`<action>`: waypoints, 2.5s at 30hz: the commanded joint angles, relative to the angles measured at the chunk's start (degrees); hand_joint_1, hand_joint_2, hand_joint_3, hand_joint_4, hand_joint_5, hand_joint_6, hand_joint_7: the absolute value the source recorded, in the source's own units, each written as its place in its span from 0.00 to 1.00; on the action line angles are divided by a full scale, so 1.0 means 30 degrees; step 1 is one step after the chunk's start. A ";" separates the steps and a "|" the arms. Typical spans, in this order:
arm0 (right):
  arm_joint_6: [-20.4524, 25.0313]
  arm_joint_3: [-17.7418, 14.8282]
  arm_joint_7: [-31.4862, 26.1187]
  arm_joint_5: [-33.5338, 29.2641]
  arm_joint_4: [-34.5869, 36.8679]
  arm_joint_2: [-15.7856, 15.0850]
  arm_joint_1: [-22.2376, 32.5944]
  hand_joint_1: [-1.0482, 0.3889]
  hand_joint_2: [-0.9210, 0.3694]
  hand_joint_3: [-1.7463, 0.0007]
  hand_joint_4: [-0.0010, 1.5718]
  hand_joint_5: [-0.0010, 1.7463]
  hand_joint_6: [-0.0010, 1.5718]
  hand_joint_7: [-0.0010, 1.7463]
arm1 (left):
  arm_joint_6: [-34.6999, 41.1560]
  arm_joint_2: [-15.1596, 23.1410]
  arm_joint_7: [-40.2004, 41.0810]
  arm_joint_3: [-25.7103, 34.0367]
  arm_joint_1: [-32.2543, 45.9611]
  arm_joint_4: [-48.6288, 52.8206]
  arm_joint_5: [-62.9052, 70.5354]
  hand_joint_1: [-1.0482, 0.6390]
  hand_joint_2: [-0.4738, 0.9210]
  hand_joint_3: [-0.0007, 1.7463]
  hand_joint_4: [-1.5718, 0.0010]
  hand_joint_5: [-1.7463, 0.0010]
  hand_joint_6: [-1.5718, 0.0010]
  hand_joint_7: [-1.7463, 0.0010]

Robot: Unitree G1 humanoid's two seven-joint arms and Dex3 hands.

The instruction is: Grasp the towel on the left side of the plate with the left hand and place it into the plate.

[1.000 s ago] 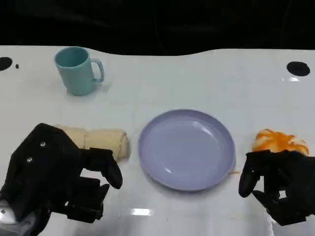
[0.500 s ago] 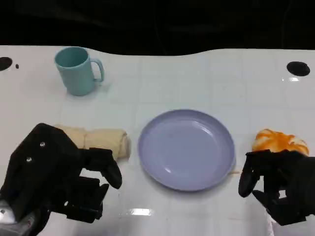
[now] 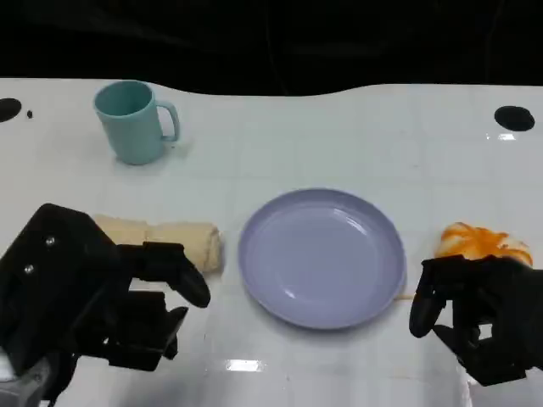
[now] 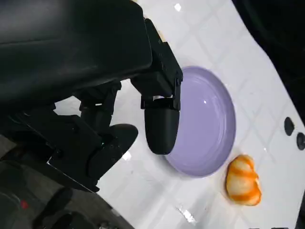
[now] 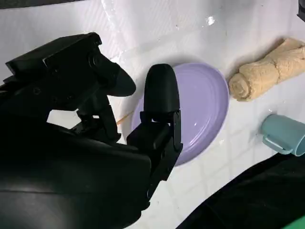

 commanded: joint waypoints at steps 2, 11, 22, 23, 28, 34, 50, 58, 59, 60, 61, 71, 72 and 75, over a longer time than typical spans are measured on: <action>-0.0142 -0.0092 -0.0084 0.0010 -0.0110 -0.0090 0.0034 0.74 0.26 0.39 0.45 1.00 0.44 0.82 | -0.2593 0.0288 0.0053 0.0251 0.0281 0.0953 0.0565 0.57 0.82 0.48 0.68 0.23 0.61 0.62; -0.0040 0.0002 -0.0138 -0.0045 -0.0247 -0.0022 0.0045 0.74 0.25 0.40 0.45 1.00 0.44 0.82 | -0.8002 0.0972 0.0369 -0.0130 0.0316 0.2805 0.3263 0.43 1.00 0.07 0.81 0.55 0.70 0.93; -0.0005 0.0172 -0.0208 -0.0270 -0.0185 0.0011 -0.0054 0.74 0.26 0.40 0.45 0.99 0.44 0.82 | -1.0176 0.3837 0.0477 -0.1999 -0.2017 0.4032 1.0760 0.35 1.00 0.01 0.90 0.78 0.84 1.00; 0.0058 0.0189 -0.0209 -0.0275 -0.0217 0.0024 -0.0058 0.74 0.26 0.40 0.45 1.00 0.44 0.82 | -1.0310 0.3979 0.0460 -0.2304 -0.2385 0.4424 1.1430 0.34 0.99 0.00 0.89 0.79 0.84 1.00; -0.0054 0.0180 -0.0235 -0.0197 -0.0245 0.0120 0.0009 0.74 0.27 0.39 0.45 1.00 0.44 0.82 | -1.1384 0.4455 0.0431 -0.3914 -0.4487 0.7019 1.4352 0.30 0.98 0.00 0.87 0.81 0.86 1.00; 0.0128 0.0326 -0.0287 -0.0371 -0.0432 0.0115 0.0049 0.73 0.27 0.38 0.45 1.00 0.44 0.82 | -1.1618 0.4011 -0.0264 -0.5553 -0.7156 1.0457 1.6227 0.28 0.99 0.00 0.85 0.86 0.83 0.99; 0.1357 0.0583 -0.0347 -0.0605 -0.1281 0.0277 0.0198 0.73 0.28 0.38 0.44 1.00 0.44 0.81 | -1.3857 0.0854 0.2241 -0.9360 -1.2040 2.2343 1.8560 0.30 1.00 0.02 0.69 0.93 0.75 0.99; 0.1465 0.0554 -0.0269 -0.0702 -0.1623 0.0058 0.0323 0.73 0.26 0.40 0.45 1.00 0.44 0.81 | -1.4306 -0.0621 0.4288 -0.9957 -1.3486 2.7148 1.8387 0.35 1.00 0.09 0.55 0.89 0.59 0.94; 0.1498 0.0552 -0.0269 -0.0707 -0.1680 0.0052 0.0344 0.73 0.26 0.40 0.45 1.00 0.44 0.81 | -1.4517 -0.0722 0.5183 -0.9865 -1.3469 2.7563 1.8305 0.38 1.00 0.09 0.50 0.86 0.53 0.93; 0.1527 0.0545 -0.0272 -0.0701 -0.1745 0.0053 0.0380 0.73 0.26 0.40 0.45 1.00 0.44 0.81 | -1.4742 -0.0787 0.5977 -0.9809 -1.3445 2.7894 1.8242 0.41 1.00 0.10 0.47 0.83 0.47 0.92; 0.1566 0.0534 -0.0275 -0.0691 -0.1803 0.0057 0.0427 0.73 0.27 0.40 0.45 1.00 0.44 0.81 | -1.5132 -0.0820 0.7195 -0.9716 -1.3323 2.8177 1.8180 0.44 1.00 0.09 0.44 0.78 0.40 0.91; 0.1342 0.0308 -0.0164 -0.0438 -0.1661 -0.0013 0.0535 0.73 0.26 0.40 0.45 1.00 0.45 0.81 | -1.7626 -0.0691 1.3866 -0.9274 -1.2464 2.8212 1.7971 0.49 0.99 0.13 0.44 0.00 0.56 0.16; 0.1352 0.0303 -0.0177 -0.0428 -0.1653 0.0002 0.0537 0.73 0.27 0.40 0.45 1.00 0.45 0.81 | -1.7327 -0.0854 1.3905 -0.8960 -1.2391 2.8005 1.7670 0.49 0.99 0.17 0.44 0.00 0.58 0.08; 0.1192 0.0286 -0.0202 -0.0423 -0.1560 0.0002 0.0552 0.73 0.27 0.40 0.45 1.00 0.45 0.81 | -1.6285 -0.1214 1.3416 -0.8305 -1.2254 2.7311 1.7022 0.48 0.99 0.23 0.44 0.00 0.63 0.01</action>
